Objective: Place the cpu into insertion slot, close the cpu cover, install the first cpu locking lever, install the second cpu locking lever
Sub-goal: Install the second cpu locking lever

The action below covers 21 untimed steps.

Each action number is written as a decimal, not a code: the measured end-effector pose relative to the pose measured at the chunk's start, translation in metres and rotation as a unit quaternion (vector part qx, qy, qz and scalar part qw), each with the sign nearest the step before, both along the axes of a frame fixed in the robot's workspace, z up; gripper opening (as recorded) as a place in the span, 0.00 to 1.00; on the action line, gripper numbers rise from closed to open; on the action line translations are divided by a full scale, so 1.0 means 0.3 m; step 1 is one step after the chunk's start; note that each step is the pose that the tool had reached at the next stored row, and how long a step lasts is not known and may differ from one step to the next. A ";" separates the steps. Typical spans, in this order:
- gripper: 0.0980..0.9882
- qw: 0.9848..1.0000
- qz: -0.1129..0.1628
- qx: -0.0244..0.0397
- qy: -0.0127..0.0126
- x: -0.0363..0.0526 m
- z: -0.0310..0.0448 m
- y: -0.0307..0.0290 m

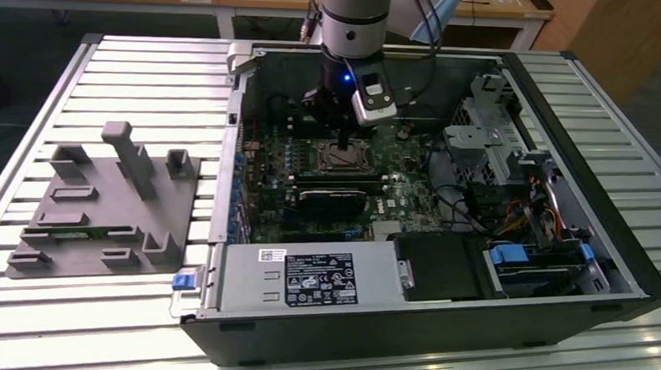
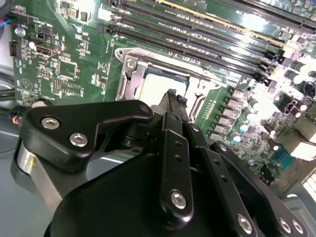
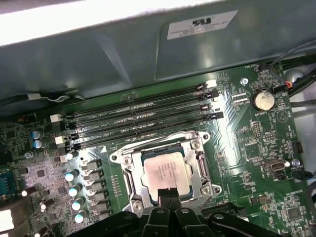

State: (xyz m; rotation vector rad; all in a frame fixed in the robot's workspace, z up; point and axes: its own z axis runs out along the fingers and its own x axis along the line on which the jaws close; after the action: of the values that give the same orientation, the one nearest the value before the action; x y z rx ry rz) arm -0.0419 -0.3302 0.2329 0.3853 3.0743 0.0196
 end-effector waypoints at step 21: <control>0.01 1.000 0.000 0.000 0.000 0.007 0.004 -0.089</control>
State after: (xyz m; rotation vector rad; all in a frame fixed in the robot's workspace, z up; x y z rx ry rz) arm -0.0398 -0.3568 0.2340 0.3862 3.0742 0.0199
